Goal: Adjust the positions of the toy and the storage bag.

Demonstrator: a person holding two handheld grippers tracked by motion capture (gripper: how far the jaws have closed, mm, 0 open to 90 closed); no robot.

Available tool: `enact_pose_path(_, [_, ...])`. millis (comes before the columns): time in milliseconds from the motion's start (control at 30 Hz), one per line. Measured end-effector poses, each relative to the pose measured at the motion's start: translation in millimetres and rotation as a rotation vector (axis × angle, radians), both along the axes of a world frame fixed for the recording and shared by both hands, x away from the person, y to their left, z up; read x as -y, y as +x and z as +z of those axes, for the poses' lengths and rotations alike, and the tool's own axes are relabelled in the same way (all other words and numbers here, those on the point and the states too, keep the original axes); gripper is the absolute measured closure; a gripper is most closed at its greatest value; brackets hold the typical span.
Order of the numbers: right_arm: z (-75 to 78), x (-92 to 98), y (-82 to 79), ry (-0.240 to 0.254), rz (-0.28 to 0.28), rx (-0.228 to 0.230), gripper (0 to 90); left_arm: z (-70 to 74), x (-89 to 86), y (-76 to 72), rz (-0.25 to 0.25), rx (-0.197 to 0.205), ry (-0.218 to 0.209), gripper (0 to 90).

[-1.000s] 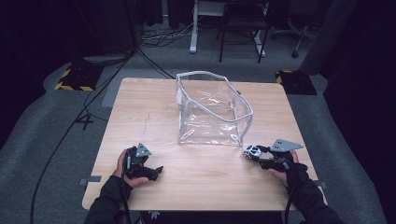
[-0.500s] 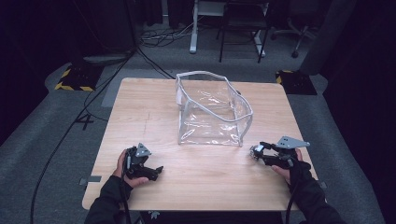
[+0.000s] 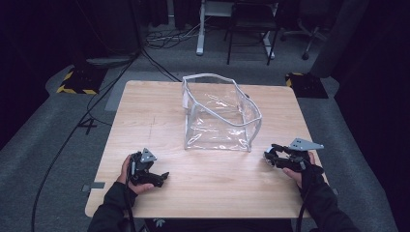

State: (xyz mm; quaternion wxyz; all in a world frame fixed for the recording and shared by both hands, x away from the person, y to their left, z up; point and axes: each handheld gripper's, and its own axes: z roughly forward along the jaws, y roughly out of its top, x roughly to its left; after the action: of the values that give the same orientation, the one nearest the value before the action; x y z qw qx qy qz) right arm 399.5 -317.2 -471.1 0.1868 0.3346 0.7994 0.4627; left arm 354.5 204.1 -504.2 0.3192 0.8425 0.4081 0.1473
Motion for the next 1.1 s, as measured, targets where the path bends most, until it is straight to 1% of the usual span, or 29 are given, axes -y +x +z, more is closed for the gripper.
enact_pose_path(67, [2.0, 1.0, 2.1, 0.017, -0.011, -0.002, 48.8, 0.0, 0.0, 0.0, 0.000, 0.000, 0.000, 0.1])
enact_pose_path(133, [3.9, 2.3, 4.6, 0.014, -0.017, 0.004, 48.8, -0.1, 0.2, -0.1, 0.001, 0.000, -0.002, 0.1])
enact_pose_path(167, [5.3, 3.1, 5.6, 0.021, -0.022, -0.001, 48.8, 0.0, 0.0, 0.0, 0.000, 0.000, 0.000, 0.1])
enact_pose_path(200, [6.2, 4.7, 7.3, 0.025, -0.023, 0.005, 48.8, 0.0, 0.0, 0.0, 0.000, 0.000, 0.000, 0.1])
enact_pose_path(267, [8.9, 8.0, 9.6, 0.019, -0.031, 0.011, 48.9, 0.0, -0.1, 0.0, 0.001, -0.001, 0.000, 0.2])
enact_pose_path(300, [10.3, 8.9, 10.4, 0.032, -0.041, 0.010, 48.8, 0.2, -0.1, 0.0, 0.001, -0.003, 0.000, 0.2])
enact_pose_path(400, [13.9, 12.8, 13.0, 0.034, -0.054, 0.018, 48.8, 0.4, -0.1, 0.2, 0.003, 0.001, 0.003, 0.2])
enact_pose_path(500, [18.2, 16.7, 17.1, 0.050, -0.075, 0.025, 48.9, 0.3, 0.0, 0.1, 0.004, 0.001, 0.001, 0.2])
enact_pose_path(533, [19.6, 18.3, 18.8, 0.050, -0.079, 0.034, 48.8, 0.4, -0.1, 0.2, 0.003, 0.001, 0.004, 0.2])
enact_pose_path(600, [22.8, 19.6, 21.6, 0.057, -0.092, 0.031, 48.9, 0.3, 0.0, 0.1, 0.005, 0.001, 0.001, 0.2])
enact_pose_path(733, [28.1, 23.6, 27.9, 0.041, -0.109, 0.047, 48.8, 0.3, 0.0, 0.1, 0.005, 0.002, 0.002, 0.2])
enact_pose_path(767, [29.4, 23.6, 29.6, 0.043, -0.115, 0.041, 48.8, 0.3, 0.0, 0.1, 0.005, 0.001, 0.002, 0.2])
enact_pose_path(833, [31.7, 25.3, 32.8, 0.054, -0.118, 0.044, 48.8, 0.3, 0.0, 0.1, 0.004, 0.001, 0.002, 0.2])
enact_pose_path(933, [35.0, 26.0, 36.7, 0.051, -0.123, 0.057, 48.9, 0.3, 0.0, 0.2, 0.005, 0.001, 0.001, 0.2])
enact_pose_path(1000, [36.8, 25.3, 39.1, 0.055, -0.132, 0.052, 48.8, 0.4, -0.1, 0.2, 0.003, 0.001, 0.004, 0.2])
enact_pose_path(1067, [37.9, 26.7, 43.0, 0.051, -0.130, 0.058, 48.8, 0.3, 0.0, 0.1, 0.004, 0.001, 0.002, 0.2])
enact_pose_path(1100, [38.9, 26.3, 44.7, 0.056, -0.139, 0.056, 48.8, 0.4, -0.2, 0.2, 0.002, 0.001, 0.005, 0.2])
